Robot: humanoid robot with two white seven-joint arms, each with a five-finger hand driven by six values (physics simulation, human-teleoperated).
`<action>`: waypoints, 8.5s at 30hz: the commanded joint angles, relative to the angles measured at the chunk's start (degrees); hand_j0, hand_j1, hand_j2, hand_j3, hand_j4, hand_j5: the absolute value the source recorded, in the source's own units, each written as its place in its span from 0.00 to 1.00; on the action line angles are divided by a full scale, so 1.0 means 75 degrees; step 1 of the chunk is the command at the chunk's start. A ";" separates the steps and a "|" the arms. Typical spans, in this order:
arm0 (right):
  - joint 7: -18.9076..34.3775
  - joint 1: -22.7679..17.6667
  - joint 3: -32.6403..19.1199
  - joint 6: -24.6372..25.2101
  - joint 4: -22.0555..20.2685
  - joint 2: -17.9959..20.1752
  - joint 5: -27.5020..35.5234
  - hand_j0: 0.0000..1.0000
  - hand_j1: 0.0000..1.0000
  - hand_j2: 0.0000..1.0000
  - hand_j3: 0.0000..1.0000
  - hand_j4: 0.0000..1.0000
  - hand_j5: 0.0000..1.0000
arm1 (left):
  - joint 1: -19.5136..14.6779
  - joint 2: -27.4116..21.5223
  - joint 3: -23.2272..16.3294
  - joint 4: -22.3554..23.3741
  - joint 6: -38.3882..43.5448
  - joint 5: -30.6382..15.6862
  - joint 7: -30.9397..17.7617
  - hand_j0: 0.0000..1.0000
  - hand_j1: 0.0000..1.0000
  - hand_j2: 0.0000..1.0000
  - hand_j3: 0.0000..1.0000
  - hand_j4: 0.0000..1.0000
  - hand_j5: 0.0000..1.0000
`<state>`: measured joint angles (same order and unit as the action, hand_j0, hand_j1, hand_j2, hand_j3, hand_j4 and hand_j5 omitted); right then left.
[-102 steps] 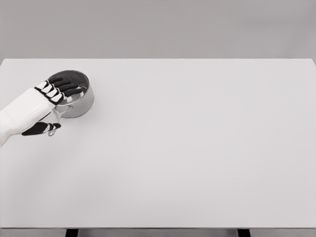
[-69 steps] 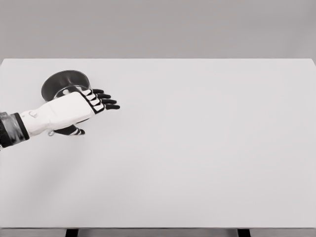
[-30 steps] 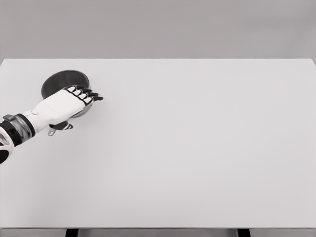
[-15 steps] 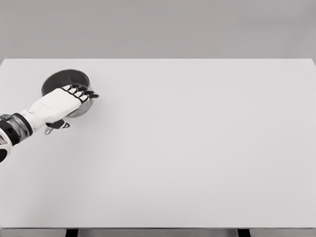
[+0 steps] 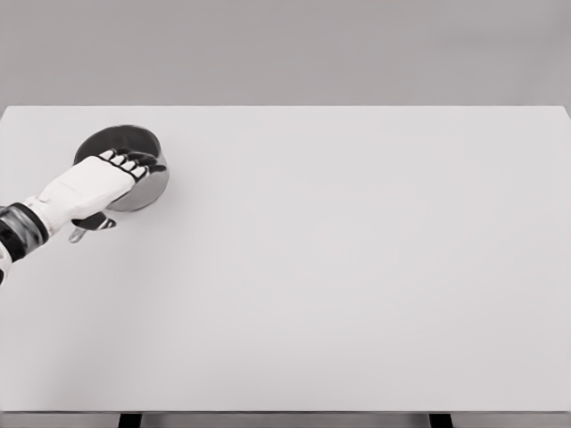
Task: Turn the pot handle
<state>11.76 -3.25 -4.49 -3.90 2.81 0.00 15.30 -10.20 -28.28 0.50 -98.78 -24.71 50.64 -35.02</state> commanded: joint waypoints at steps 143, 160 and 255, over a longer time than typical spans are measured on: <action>0.0002 0.0000 0.0000 -0.0007 0.0001 0.0000 -0.0001 1.00 1.00 1.00 1.00 1.00 1.00 | -0.1441 -0.0425 0.1187 0.3023 0.0634 0.0385 0.0029 1.00 1.00 1.00 1.00 1.00 1.00; 0.0002 0.0000 0.0000 -0.0007 0.0001 0.0000 -0.0001 1.00 1.00 1.00 1.00 1.00 1.00 | -0.1781 -0.0460 0.1175 0.3480 0.0634 0.0420 0.0029 1.00 1.00 1.00 1.00 1.00 1.00; 0.0002 0.0000 0.0000 0.0004 0.0001 0.0000 -0.0001 1.00 1.00 1.00 1.00 1.00 1.00 | -0.3328 -0.0471 0.0566 0.5121 0.0587 0.0513 0.0814 1.00 1.00 1.00 1.00 1.00 1.00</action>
<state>11.76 -3.25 -4.49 -3.89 2.81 0.00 15.30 -34.98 -31.73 4.69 -60.38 -20.41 54.67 -29.02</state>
